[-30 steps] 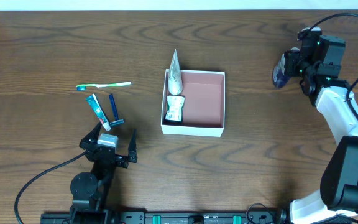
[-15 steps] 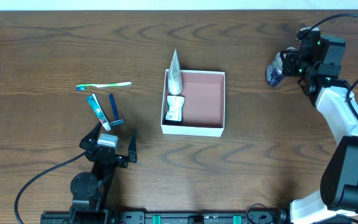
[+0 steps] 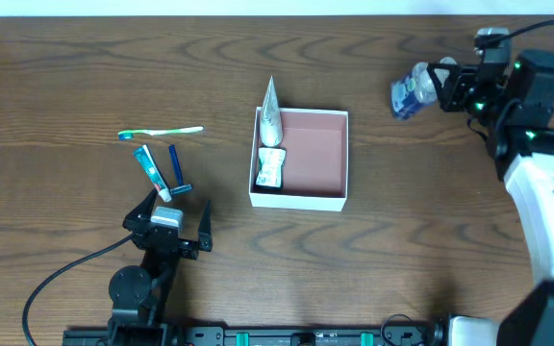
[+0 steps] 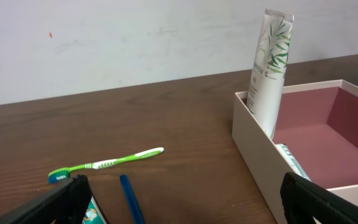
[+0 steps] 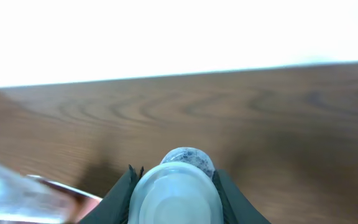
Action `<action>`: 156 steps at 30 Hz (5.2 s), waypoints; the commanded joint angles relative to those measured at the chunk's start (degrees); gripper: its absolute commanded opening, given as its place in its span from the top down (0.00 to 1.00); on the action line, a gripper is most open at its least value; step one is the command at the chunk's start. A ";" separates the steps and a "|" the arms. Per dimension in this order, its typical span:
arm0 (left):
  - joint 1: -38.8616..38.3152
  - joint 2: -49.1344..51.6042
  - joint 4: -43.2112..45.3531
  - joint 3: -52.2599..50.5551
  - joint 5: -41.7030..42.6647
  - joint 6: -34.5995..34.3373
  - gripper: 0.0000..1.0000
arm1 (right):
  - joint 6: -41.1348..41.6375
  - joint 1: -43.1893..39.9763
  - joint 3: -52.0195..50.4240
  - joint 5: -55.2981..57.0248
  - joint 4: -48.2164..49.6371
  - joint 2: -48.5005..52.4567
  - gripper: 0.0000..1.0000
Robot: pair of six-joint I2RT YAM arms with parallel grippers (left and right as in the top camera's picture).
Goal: Pack container
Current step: 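Lift the bottle and carry it over the box, then lower the blue soap bottle into the box beside the tube and release, then retract the right gripper away from the box to the right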
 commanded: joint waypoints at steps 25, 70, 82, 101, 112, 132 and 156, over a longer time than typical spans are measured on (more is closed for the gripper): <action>0.28 0.02 -1.86 -1.01 0.61 0.74 0.02 | 20.26 31.91 1.22 25.88 -6.23 -8.39 0.95; 0.28 0.02 -1.86 -1.01 0.61 0.74 0.02 | 24.13 42.73 1.22 38.05 3.58 11.80 0.96; 0.28 0.02 -1.86 -1.01 0.61 0.74 0.02 | 24.76 42.73 1.22 38.69 3.96 12.83 0.95; 0.28 0.02 -1.86 -1.01 0.61 0.74 0.02 | 25.81 43.58 1.22 38.64 6.27 15.72 0.92; 0.28 0.02 -1.86 -1.01 0.61 0.72 0.02 | 25.79 43.58 1.22 38.42 6.54 15.72 0.62; 0.28 0.02 -1.86 -1.01 0.61 0.74 0.02 | 24.52 43.41 1.25 39.12 9.62 13.20 0.43; 0.28 0.02 -1.86 -1.01 0.61 0.74 0.02 | 29.46 18.56 1.18 47.47 -26.47 -15.32 0.01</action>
